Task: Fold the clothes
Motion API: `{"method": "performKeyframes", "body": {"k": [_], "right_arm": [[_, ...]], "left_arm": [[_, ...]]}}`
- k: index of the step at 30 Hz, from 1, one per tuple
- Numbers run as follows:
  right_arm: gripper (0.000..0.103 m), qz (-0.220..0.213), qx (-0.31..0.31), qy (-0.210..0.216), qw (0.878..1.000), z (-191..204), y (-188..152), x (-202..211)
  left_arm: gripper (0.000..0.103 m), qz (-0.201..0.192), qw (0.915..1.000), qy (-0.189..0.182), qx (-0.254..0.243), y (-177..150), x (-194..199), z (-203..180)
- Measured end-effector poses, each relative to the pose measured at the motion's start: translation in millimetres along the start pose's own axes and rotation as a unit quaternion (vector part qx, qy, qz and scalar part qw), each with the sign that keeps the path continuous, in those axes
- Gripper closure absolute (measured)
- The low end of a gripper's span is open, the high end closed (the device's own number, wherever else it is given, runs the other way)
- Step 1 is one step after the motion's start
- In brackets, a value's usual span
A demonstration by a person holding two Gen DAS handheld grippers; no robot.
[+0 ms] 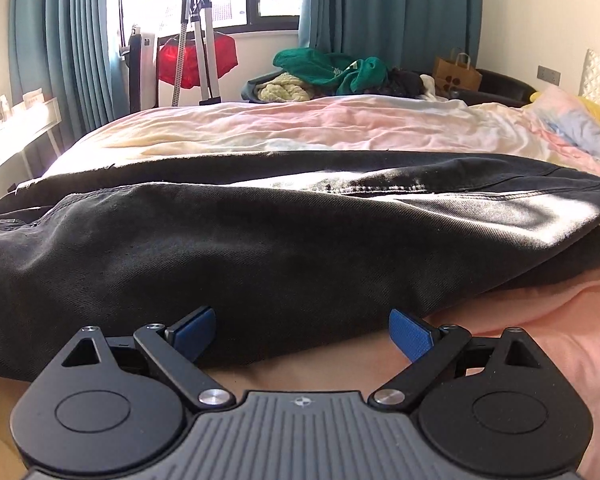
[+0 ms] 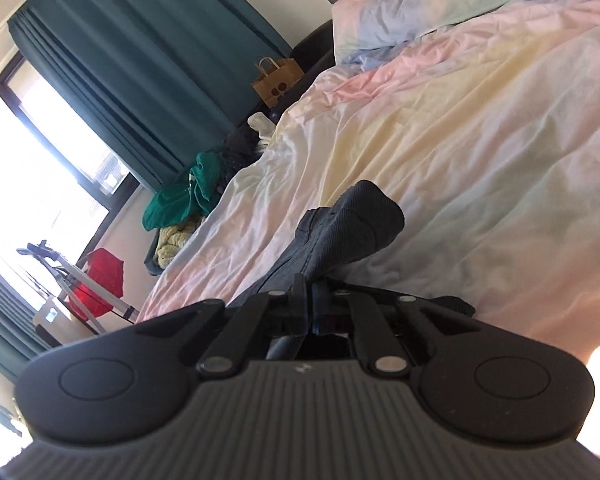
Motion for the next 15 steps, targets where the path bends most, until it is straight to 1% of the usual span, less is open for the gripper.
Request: {"method": "performKeyframes", "body": {"k": [3, 5, 10, 12, 15], "right_arm": [[0.098, 0.025, -0.021, -0.026, 0.999, -11.4, -0.9, -2.1], [0.098, 0.056, -0.022, -0.052, 0.997, -19.0, -7.4, -12.3], [0.096, 0.074, -0.051, -0.052, 0.995, -29.3, -11.2, -7.4], [0.095, 0.073, -0.056, -0.053, 0.994, -30.6, -12.4, -2.2], [0.095, 0.096, -0.103, -0.047, 0.989, -42.5, -15.4, 1.8]], "left_arm": [[0.008, -0.005, 0.9999, 0.001, 0.016, 1.3, 7.5, 5.7], [0.008, -0.008, 0.9996, 0.000, 0.027, 2.5, 11.3, 9.0], [0.008, -0.018, 0.9985, -0.003, 0.051, 5.4, 18.0, 17.0], [0.008, -0.019, 0.9981, -0.002, 0.059, 5.1, 19.5, 19.4], [0.008, -0.018, 0.9972, -0.001, 0.073, 4.1, 21.1, 23.4]]}}
Point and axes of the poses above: each gripper's, at about its wrist camera, not at the fingertips, and x roughly against the way its jaws point, z to its left, y to its top, the point moved 1 cm from there along -x, roughly the way its jaws point, and after that the axes turned 10 degrees about -y, right-handed, at the moved point
